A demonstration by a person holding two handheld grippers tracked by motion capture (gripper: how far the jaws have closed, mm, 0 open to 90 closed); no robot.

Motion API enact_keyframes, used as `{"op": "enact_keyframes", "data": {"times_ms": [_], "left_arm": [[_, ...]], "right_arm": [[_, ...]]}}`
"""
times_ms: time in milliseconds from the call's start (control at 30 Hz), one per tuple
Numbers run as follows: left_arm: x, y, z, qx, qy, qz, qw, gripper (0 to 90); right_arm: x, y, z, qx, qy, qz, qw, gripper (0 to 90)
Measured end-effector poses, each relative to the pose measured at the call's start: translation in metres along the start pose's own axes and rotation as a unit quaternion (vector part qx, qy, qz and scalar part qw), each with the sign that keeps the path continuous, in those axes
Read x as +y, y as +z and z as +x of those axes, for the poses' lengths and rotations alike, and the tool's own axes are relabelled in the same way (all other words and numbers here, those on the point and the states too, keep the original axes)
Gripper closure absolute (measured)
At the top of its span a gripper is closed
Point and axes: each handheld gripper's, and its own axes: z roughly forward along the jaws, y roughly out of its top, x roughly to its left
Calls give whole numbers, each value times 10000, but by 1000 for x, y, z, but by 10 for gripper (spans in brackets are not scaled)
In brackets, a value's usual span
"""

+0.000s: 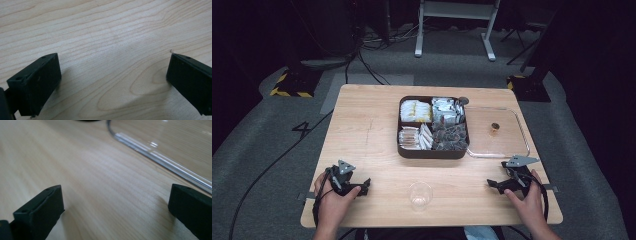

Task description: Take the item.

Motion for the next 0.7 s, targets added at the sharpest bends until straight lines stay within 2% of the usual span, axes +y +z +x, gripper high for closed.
{"op": "enact_keyframes", "data": {"times_ms": [33,67,133,200,333,367,400,467,533,700], "left_arm": [[0,0,0,1,-1,1,10000,0],[0,0,0,4,0,1,10000,0],[0,0,-1,25,-8,5,10000,0],[1,1,-1,9,18,-3,10000,2],[1,1,-2,-114,131,9,9998,2],[1,1,-2,-189,258,-1,9995,1],[1,0,-2,-227,267,-47,9994,17],[1,0,-1,-241,258,-74,9993,80],[1,-1,3,-140,135,-187,9996,156],[6,2,3,-79,69,-223,9997,180]], "right_arm": [[1,1,3,-179,236,-31,9996,4],[2,3,7,-324,182,22,9993,0],[2,3,10,-293,56,61,9995,0],[3,4,11,-407,165,60,9990,0],[5,7,14,-398,165,59,9991,1],[5,6,15,-407,166,53,9990,1],[4,6,16,-408,174,61,9990,2],[3,5,16,-410,165,58,9990,3],[3,4,16,-392,133,43,9991,15],[2,3,15,-343,129,14,9993,28]]}}
